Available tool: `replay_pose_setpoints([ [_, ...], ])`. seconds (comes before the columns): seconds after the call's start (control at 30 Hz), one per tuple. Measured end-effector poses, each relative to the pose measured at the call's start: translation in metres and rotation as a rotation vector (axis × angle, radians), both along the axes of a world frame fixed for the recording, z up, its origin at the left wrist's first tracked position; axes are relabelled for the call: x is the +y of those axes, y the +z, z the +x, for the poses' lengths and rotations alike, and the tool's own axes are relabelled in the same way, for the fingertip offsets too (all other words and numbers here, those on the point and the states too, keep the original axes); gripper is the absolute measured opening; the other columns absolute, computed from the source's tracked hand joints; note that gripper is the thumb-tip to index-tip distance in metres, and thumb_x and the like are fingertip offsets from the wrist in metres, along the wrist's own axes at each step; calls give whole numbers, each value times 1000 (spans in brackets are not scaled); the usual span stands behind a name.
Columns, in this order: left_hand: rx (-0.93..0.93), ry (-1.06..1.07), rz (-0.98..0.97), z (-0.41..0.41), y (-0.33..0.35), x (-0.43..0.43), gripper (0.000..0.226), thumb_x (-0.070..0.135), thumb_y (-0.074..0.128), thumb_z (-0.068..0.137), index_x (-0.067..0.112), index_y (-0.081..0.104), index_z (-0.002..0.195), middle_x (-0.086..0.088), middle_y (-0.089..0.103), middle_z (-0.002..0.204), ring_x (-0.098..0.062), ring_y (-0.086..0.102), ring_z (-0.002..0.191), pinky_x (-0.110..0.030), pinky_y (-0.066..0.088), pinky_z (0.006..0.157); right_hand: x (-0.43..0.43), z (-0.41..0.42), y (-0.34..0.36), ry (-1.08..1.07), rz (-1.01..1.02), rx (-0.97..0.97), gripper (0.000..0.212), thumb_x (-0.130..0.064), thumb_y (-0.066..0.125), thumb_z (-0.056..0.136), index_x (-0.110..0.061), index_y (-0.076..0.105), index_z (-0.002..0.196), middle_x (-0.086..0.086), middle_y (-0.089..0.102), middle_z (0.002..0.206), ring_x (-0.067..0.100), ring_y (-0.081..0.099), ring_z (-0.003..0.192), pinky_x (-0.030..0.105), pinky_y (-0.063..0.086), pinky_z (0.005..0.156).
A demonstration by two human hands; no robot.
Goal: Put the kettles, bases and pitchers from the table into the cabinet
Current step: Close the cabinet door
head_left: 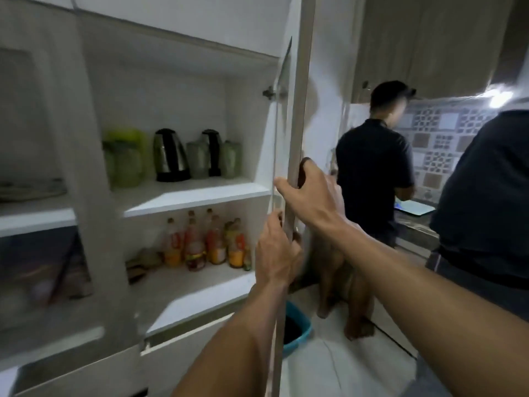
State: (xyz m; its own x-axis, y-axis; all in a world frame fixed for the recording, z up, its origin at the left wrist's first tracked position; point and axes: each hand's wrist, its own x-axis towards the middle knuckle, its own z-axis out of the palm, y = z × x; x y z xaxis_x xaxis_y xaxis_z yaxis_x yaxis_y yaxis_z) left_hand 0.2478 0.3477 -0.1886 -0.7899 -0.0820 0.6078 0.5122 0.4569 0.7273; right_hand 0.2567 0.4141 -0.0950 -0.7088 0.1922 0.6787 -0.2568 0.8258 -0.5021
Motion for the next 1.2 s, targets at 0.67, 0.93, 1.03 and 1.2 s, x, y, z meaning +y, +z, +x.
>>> replay_pose_setpoints([
  [0.67, -366, 647, 72, -162, 47, -273, 30, 20, 61, 95, 6, 62, 120, -16, 68, 113, -28, 63, 108, -30, 48, 82, -281, -219, 61, 439, 14, -230, 56, -47, 76, 80, -21, 43, 118, 17, 35, 131, 32, 54, 100, 38, 49, 74],
  [0.93, -339, 618, 18, -219, 47, -320, 28, 20, 62, 94, 10, 66, 119, -10, 71, 114, -22, 64, 102, -20, 39, 73, -320, -273, 52, 330, 7, -221, 60, -55, 74, 78, -19, 45, 117, 20, 31, 136, 39, 48, 114, 38, 42, 69],
  [1.03, -298, 643, -12, -230, 46, -331, 45, 24, 67, 90, 9, 56, 131, -9, 63, 125, -17, 59, 107, -21, 43, 83, -319, -287, 55, 323, 79, -199, 47, -47, 70, 86, -17, 45, 113, 18, 38, 130, 36, 54, 103, 41, 50, 75],
  [1.2, -172, 831, -283, -268, 49, -354, 117, 39, 75, 79, 1, -8, 153, -18, -2, 163, -30, -2, 151, -41, 9, 123, -335, -308, 71, 199, 275, -78, 60, -35, 70, 88, -13, 37, 133, 24, 27, 146, 43, 44, 125, 51, 42, 99],
])
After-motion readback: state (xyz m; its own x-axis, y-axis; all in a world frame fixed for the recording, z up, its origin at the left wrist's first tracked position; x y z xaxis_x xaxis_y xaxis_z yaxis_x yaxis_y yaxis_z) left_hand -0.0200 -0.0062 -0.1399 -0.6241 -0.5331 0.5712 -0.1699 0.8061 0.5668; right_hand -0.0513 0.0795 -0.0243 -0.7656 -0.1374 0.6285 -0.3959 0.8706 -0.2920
